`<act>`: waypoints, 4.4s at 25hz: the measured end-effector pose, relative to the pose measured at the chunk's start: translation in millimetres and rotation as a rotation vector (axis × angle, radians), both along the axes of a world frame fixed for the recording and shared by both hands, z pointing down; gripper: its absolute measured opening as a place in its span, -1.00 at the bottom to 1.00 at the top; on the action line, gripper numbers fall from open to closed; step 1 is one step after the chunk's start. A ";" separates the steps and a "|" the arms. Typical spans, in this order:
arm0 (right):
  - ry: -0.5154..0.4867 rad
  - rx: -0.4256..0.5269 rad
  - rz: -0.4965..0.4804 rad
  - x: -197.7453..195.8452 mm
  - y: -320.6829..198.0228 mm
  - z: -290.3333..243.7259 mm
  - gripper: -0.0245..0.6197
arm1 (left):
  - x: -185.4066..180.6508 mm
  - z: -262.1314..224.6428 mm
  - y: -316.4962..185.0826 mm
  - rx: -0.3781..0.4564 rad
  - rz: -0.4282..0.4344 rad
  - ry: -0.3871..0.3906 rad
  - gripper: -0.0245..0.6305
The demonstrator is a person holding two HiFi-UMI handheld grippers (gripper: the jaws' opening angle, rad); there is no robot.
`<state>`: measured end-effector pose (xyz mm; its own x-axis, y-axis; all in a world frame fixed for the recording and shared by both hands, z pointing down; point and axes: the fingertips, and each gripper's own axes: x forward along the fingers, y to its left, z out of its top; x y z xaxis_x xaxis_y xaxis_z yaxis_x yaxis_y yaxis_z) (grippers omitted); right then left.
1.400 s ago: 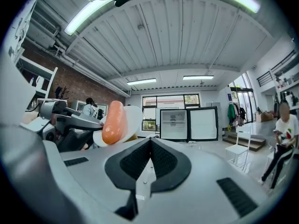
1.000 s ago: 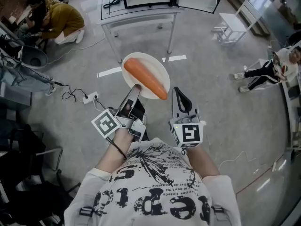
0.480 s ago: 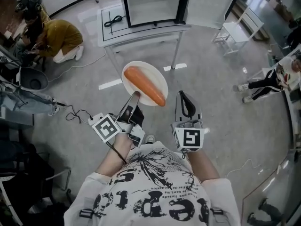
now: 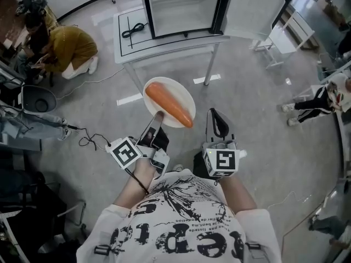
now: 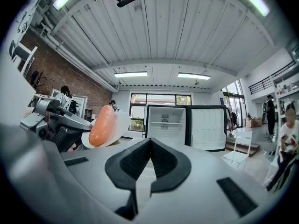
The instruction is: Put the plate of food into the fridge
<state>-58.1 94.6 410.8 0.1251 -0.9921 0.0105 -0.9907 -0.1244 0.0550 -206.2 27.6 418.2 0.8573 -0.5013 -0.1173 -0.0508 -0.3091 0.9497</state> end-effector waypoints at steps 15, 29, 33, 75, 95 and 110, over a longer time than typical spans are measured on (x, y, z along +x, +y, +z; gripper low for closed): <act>-0.007 0.002 -0.182 147.6 -138.4 -16.3 -0.92 | 129.7 -15.6 -115.0 0.000 -0.201 0.036 -0.86; -0.042 0.004 -0.292 249.8 -210.4 -19.3 -0.92 | 230.1 -20.4 -172.9 0.003 -0.301 0.011 -0.86; -0.052 -0.022 -0.313 253.8 -226.7 -8.4 -0.92 | 238.4 -14.7 -187.9 -0.010 -0.304 -0.008 -0.86; -0.082 -0.105 -0.305 277.0 -514.2 -6.2 -0.92 | 273.8 -43.9 -484.4 0.002 -0.286 0.057 -0.86; -0.056 -0.119 -0.446 307.0 -552.9 -2.6 -0.92 | 308.2 -53.8 -541.8 -0.031 -0.447 0.041 -0.86; -0.090 -0.112 -0.480 304.2 -558.2 4.0 -0.92 | 316.9 -50.2 -564.5 -0.108 -0.488 0.040 -0.84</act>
<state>246.1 -463.6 414.7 -0.3513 -0.9297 0.1104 -0.9362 0.3482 -0.0468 110.7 -536.9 368.0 0.5158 -0.8538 -0.0704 -0.1277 -0.1579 0.9792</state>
